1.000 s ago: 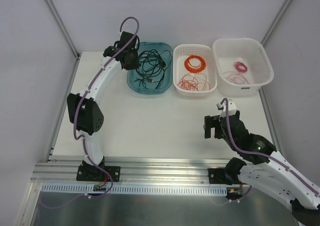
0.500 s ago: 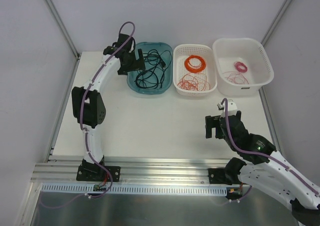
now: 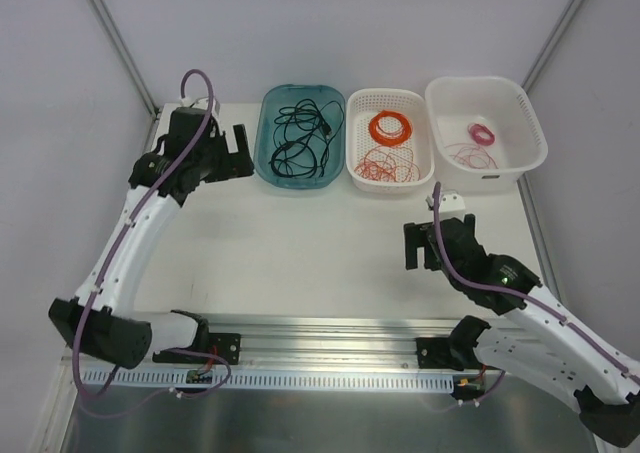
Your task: Untangle the cables
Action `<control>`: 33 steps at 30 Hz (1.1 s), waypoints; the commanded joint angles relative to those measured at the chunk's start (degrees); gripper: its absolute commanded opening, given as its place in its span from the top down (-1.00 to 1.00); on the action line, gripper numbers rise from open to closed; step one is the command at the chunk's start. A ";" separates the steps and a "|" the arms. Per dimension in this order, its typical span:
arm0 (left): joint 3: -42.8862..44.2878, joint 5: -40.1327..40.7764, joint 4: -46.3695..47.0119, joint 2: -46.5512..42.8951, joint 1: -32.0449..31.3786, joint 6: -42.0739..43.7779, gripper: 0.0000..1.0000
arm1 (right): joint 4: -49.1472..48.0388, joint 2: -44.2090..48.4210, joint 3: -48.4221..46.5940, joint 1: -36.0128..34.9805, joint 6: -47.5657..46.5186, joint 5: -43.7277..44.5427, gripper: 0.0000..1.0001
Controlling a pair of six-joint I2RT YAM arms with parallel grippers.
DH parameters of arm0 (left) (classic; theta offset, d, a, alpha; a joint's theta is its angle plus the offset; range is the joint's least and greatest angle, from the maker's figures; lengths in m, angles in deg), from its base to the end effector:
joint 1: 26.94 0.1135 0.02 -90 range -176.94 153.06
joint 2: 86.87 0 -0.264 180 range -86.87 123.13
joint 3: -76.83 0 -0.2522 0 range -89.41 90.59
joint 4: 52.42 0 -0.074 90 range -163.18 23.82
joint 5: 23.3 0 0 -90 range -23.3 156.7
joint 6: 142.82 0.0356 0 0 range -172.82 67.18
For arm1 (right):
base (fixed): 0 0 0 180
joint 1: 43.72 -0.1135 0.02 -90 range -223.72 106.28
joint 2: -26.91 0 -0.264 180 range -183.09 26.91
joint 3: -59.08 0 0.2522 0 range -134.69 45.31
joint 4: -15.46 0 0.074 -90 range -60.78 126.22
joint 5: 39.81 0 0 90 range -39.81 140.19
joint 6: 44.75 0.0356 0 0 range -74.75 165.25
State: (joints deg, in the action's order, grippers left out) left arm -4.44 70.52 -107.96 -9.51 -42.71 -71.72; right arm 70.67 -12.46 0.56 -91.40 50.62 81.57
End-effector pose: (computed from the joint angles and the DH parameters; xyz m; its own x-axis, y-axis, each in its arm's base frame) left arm 0.2775 -0.0759 0.4015 -0.5820 -0.1715 -0.7949 0.0313 0.9721 -0.2326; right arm 0.1070 0.0900 0.3022 -0.4271 -0.3504 -0.8335 -0.3092 0.9229 -0.2295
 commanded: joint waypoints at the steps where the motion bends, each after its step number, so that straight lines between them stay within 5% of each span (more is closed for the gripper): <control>1: -9.62 3.92 -0.41 -12.21 -0.31 2.90 -0.98 | -0.67 -2.89 -4.11 2.41 1.66 -1.74 -0.94; 8: -25.19 9.72 -0.50 -40.15 -0.31 3.25 -0.98 | 1.43 -2.73 -8.76 17.68 1.84 -7.73 -0.94; 15: -30.56 15.17 -2.69 -63.88 -0.31 2.99 -0.98 | 7.93 5.16 -16.05 25.53 -2.29 -2.47 -0.94; 22: -29.86 17.28 -5.15 -75.51 -0.31 3.08 -0.98 | 12.86 20.09 -17.30 25.53 -6.93 6.94 -0.94; 33: -30.12 20.35 -6.74 -81.93 -0.31 2.81 -0.98 | 13.31 37.35 -15.37 25.45 -10.55 3.70 -0.94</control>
State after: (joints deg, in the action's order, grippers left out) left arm -34.39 88.59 -114.80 -86.73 -42.73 -69.66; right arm 83.46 23.27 -15.46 -66.09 42.16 85.68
